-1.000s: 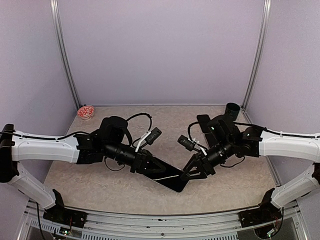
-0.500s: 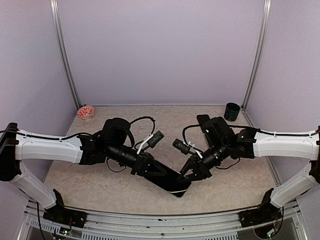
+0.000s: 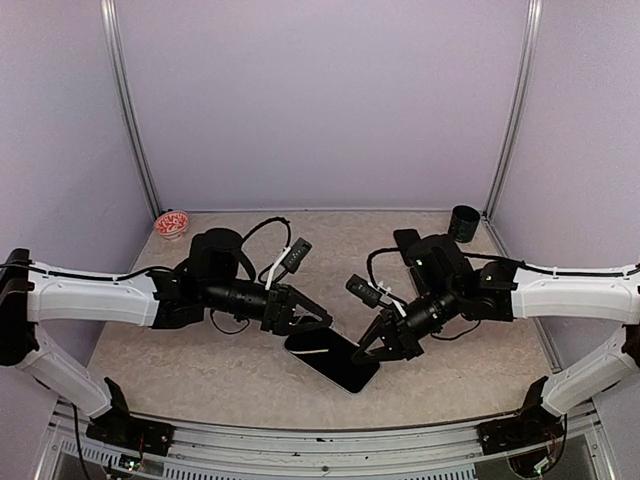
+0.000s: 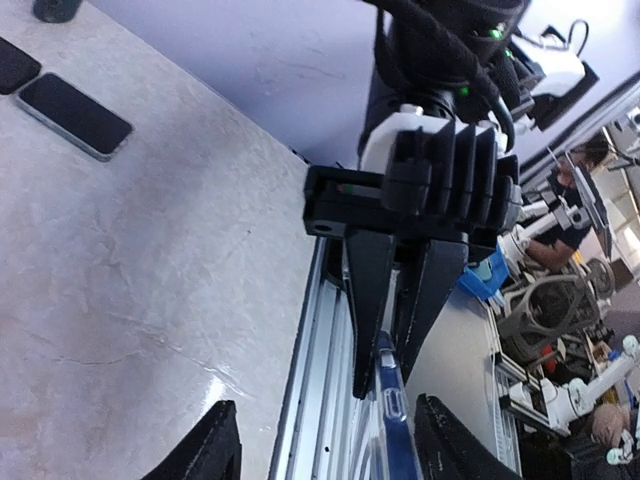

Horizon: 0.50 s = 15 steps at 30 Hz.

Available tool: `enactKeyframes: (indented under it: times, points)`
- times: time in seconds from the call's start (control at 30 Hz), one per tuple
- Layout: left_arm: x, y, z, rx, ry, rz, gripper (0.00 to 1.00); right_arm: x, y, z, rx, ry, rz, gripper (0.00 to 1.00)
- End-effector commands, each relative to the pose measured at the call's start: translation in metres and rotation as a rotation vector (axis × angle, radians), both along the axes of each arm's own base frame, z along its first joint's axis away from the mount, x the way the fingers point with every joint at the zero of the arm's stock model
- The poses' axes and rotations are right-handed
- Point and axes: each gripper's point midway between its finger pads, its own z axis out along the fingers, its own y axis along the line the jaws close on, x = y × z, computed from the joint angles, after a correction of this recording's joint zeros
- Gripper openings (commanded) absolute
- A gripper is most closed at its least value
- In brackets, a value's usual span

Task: Put the phone into the phone case
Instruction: Pass from the left arm to the right

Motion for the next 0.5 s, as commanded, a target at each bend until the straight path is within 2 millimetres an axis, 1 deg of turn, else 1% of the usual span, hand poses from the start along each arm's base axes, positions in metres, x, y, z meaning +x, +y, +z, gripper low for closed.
enactKeyframes:
  times: [0.0,0.03,0.07,0.1,0.13,0.17,0.27,0.33,0.47]
  points:
    - [0.048,0.035,0.031,-0.117,-0.019,0.286,0.65,0.011,0.004,0.036,0.117,-0.123,-0.072,0.0]
    - [0.057,0.046,0.03,-0.129,-0.009,0.349,0.68,0.015,0.004,0.039,0.122,-0.137,-0.099,0.0]
    - [0.059,0.054,0.037,-0.163,-0.02,0.381,0.69,0.019,0.004,0.042,0.13,-0.153,-0.126,0.0]
    - [0.058,0.063,0.044,-0.191,-0.031,0.407,0.71,0.023,0.003,0.045,0.137,-0.166,-0.153,0.0]
    - [0.059,0.068,0.045,-0.203,-0.036,0.435,0.75,0.027,0.003,0.048,0.146,-0.179,-0.18,0.0]
    - [0.056,0.072,0.051,-0.225,-0.046,0.437,0.77,0.031,0.002,0.051,0.155,-0.189,-0.206,0.0]
    - [0.046,0.073,0.055,-0.263,-0.042,0.405,0.83,0.039,0.0,0.057,0.178,-0.204,-0.27,0.0]
    - [0.04,0.068,0.051,-0.266,-0.033,0.38,0.86,0.042,0.002,0.066,0.216,-0.209,-0.293,0.0]
    - [0.033,0.061,0.046,-0.287,-0.018,0.357,0.88,0.047,0.003,0.077,0.263,-0.202,-0.33,0.0]
